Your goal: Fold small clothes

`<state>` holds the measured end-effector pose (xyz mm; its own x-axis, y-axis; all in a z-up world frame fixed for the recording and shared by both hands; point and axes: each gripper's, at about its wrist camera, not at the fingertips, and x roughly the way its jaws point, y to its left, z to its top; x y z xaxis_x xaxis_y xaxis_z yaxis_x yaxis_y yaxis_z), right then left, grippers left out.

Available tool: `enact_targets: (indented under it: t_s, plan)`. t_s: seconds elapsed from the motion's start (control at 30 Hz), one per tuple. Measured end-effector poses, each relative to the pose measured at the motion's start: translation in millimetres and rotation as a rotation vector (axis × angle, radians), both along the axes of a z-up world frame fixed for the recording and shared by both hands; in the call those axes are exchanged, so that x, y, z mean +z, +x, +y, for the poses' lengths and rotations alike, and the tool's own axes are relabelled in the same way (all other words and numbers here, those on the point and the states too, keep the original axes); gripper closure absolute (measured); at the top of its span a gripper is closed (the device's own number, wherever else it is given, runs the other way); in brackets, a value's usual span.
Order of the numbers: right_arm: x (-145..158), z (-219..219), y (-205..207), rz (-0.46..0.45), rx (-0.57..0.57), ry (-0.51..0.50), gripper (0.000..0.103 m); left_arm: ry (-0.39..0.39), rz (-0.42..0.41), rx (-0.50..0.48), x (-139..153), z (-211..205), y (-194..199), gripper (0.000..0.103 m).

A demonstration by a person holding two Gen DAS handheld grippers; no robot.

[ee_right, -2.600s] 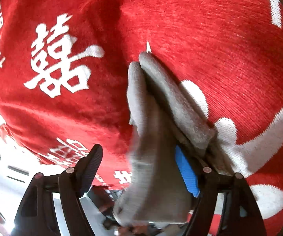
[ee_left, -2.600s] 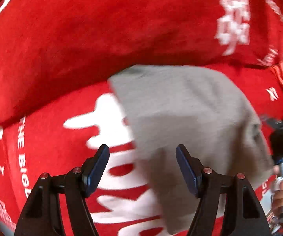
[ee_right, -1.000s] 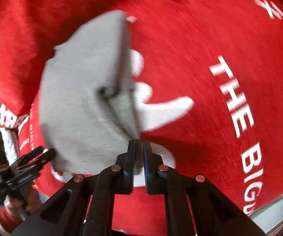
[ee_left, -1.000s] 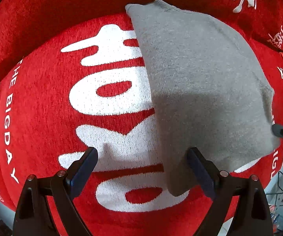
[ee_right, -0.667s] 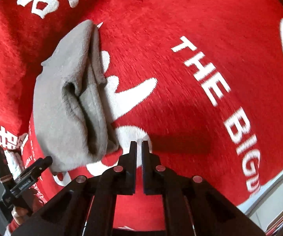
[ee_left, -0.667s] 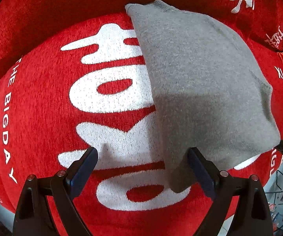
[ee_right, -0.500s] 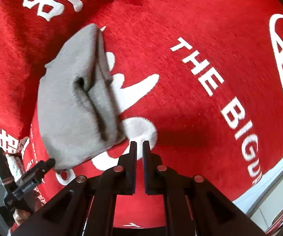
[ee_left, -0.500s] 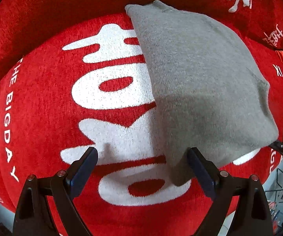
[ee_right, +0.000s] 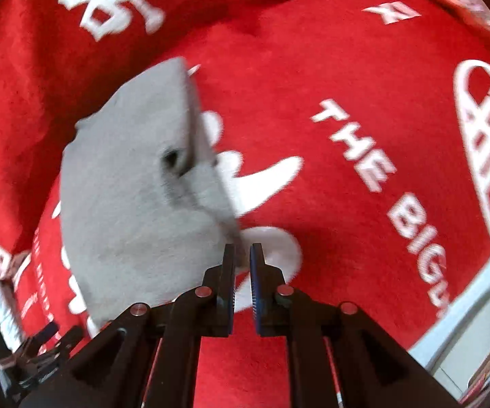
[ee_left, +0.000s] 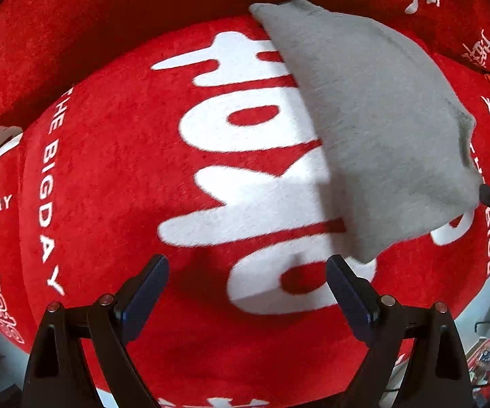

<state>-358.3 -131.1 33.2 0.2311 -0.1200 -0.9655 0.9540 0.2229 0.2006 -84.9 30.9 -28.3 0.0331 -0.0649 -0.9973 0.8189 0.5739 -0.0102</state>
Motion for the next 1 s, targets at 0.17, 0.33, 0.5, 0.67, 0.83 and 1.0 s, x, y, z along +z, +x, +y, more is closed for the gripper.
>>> enact_targets:
  t_s: [0.17,0.33,0.5,0.67,0.83,1.0]
  plan:
    - [14.1,10.1,14.0,-0.025,0.092,-0.049,0.092,-0.009,-0.007,0.000,7.3,21.6,7.0,0.009]
    - [-8.8,6.1,35.0,-0.003,0.142,-0.002,0.092,0.000,-0.023,-0.007,-6.2,4.4,8.7,0.009]
    - [-25.3,-3.8,22.7,-0.020,0.100,0.087,0.096,0.022,-0.009,0.006,-11.1,-6.3,6.8,0.009]
    - [-11.7,-17.7,17.1,-0.021,0.129,0.122,0.096,0.019,-0.019,0.058,0.5,-15.6,11.7,0.009]
    - [-3.2,-37.6,10.2,-0.049,0.129,0.149,0.096,0.026,-0.015,0.104,1.7,-27.7,15.7,0.009]
    - [-4.0,-57.7,8.9,-0.077,0.126,0.177,0.095,0.033,-0.015,0.111,2.2,-42.0,10.0,0.009]
